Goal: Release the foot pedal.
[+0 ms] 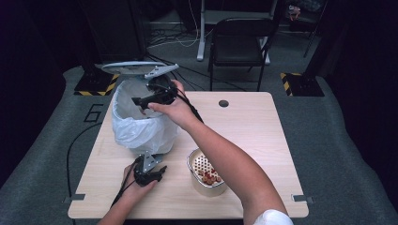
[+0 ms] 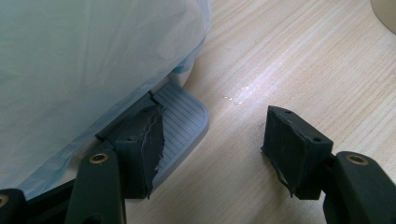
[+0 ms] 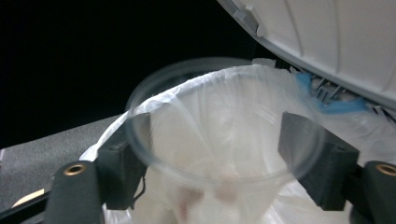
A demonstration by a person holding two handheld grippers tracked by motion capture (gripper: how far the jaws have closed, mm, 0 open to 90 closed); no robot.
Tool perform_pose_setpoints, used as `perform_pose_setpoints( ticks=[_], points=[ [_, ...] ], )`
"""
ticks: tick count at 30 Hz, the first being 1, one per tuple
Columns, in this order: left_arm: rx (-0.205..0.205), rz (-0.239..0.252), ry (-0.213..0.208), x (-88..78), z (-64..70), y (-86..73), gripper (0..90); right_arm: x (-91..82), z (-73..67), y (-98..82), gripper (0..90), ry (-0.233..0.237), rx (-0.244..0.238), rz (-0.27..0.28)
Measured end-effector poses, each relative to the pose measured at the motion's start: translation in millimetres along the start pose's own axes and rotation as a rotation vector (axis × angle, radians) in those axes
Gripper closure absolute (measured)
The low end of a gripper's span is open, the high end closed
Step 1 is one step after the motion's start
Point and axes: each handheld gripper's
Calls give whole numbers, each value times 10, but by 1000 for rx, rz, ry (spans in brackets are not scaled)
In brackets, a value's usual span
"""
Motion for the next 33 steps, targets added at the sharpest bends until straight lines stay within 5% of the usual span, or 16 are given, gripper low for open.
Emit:
perform_pose_setpoints(
  ticks=[4, 11, 12, 14, 17, 22, 25, 33],
  points=[
    [-4, 15, 19, 13, 9, -5, 378, 48, 15, -52, 143, 1, 43, -9],
    [3, 2, -1, -2, 2, 0, 377, -54, 71, -128, 140, -11, 56, -35],
    [-1, 21, 20, 12, 11, -8, 377, -112, 62, -153, 144, -23, 49, -39],
    [-22, 6, -4, -18, 3, -10, 377, -224, 57, -206, 149, -9, 51, -44],
    [-23, 47, -11, -29, -30, -23, 378, -499, 82, -335, 166, -9, 50, -44],
    [-94, 63, -34, -161, -46, 6, 402, -1045, 241, -623, 205, -93, 54, -64],
    [-112, 108, -23, -279, -73, 25, 400, -1338, 393, -789, 213, -171, 46, -21],
    [-271, 112, -52, -487, -199, -43, 400, -1702, 584, -1097, 226, -216, 93, 35]
  ],
)
Point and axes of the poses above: each handheld gripper's, and its own axes: x roughly forward along the jaws, y roughly out of its top, z roughly to its right, and after that the axes turned 7 degrees about x, right-handed
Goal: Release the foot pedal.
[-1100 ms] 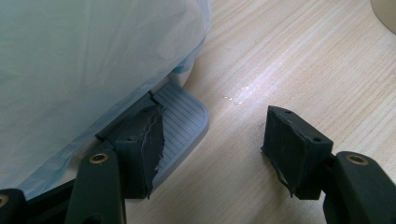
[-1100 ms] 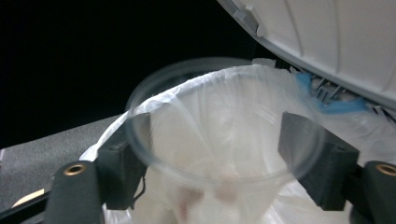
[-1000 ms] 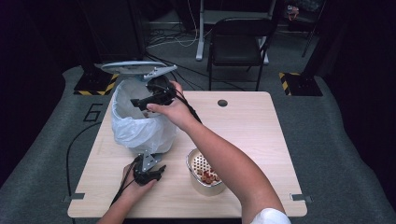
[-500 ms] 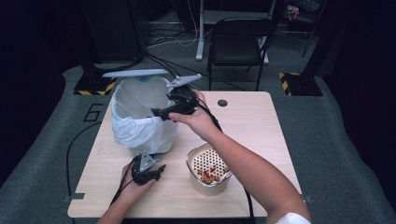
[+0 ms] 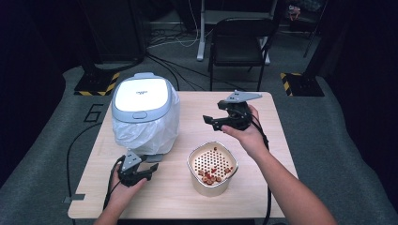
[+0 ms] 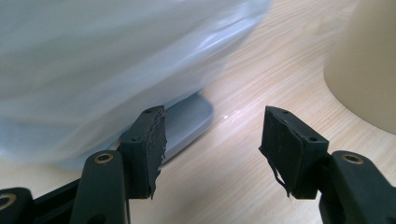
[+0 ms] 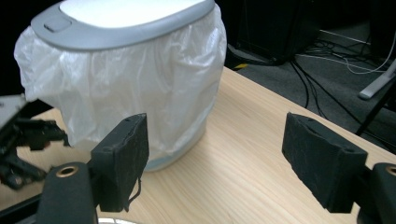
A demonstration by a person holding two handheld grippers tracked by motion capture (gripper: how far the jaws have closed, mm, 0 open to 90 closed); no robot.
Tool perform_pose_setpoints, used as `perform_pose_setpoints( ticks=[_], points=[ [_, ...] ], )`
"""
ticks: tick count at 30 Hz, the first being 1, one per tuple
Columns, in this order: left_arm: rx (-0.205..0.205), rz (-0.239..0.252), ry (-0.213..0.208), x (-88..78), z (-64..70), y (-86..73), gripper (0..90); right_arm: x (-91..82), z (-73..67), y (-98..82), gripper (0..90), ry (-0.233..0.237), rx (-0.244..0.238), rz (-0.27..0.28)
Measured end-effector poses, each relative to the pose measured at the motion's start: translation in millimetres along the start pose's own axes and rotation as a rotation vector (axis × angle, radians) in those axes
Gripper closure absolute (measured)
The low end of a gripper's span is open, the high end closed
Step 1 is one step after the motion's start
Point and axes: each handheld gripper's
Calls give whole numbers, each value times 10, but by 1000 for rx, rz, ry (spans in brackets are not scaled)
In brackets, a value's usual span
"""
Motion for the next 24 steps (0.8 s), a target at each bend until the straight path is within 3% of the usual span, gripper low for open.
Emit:
perform_pose_setpoints(
  ticks=[7, 13, 16, 19, 24],
  points=[
    [-70, -25, -3, -122, -122, -59, 400, -201, 90, -259, 233, -60, -28, 7],
    [-97, -44, 32, -185, -231, -138, 400, -304, 191, -447, 234, -96, -17, 14],
    [-91, -54, 50, -228, -301, -167, 399, -356, 249, -549, 234, -120, 4, 21],
    [-111, -45, 79, -250, -356, -216, 399, -382, 299, -652, 235, -143, 8, 16],
    [-155, -46, 106, -275, -454, -290, 399, -432, 413, -915, 243, -176, 67, 15]
  ],
)
Point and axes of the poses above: each handheld gripper's, and its own axes: x roughly forward along the jaws, y roughly out of its top, z roughly to its right, and after that the axes turned 7 degrees about x, right-handed
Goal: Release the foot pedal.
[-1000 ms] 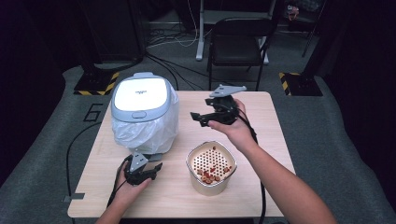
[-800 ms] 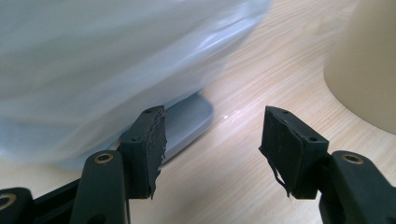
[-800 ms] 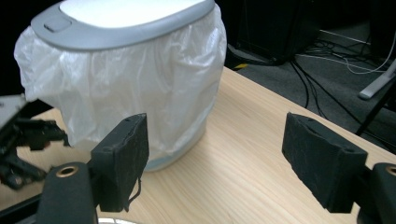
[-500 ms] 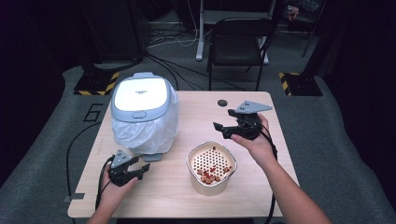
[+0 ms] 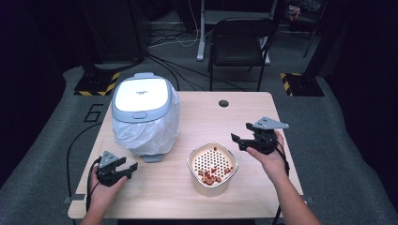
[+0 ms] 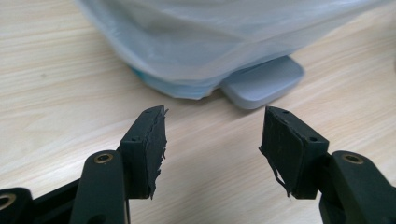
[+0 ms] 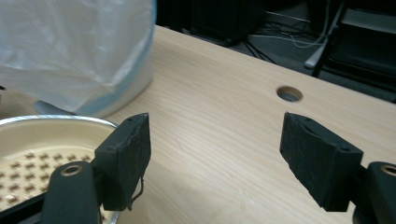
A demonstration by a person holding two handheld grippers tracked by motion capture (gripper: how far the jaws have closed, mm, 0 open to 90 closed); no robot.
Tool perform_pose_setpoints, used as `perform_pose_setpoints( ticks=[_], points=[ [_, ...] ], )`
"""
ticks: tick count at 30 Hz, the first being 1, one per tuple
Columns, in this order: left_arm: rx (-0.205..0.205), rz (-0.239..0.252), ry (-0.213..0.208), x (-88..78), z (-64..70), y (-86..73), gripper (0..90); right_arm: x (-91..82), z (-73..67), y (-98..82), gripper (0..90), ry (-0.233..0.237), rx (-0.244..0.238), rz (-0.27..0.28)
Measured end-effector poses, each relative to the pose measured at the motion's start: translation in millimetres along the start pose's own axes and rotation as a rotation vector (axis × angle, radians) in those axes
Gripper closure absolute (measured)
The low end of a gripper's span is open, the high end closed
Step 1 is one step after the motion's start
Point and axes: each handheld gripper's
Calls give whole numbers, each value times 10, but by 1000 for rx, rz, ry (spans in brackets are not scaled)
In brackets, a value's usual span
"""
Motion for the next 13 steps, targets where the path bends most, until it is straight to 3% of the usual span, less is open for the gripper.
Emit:
perform_pose_setpoints(
  ticks=[4, 10, 13],
  points=[
    [-39, -23, 3, 21, -98, -73, 399, -16, 136, -230, 245, -59, 4, -9],
    [-54, -44, 37, 88, -189, -160, 392, -21, 319, -573, 250, -141, 75, -29],
    [-61, -48, 48, 106, -196, -175, 383, 33, 421, -715, 248, -202, 80, -60]
  ],
)
Point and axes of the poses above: each handheld gripper's, and its own axes: x roughly forward along the jaws, y roughly out of its top, z roughly to its right, and after that the axes turned 7 degrees about x, right-handed
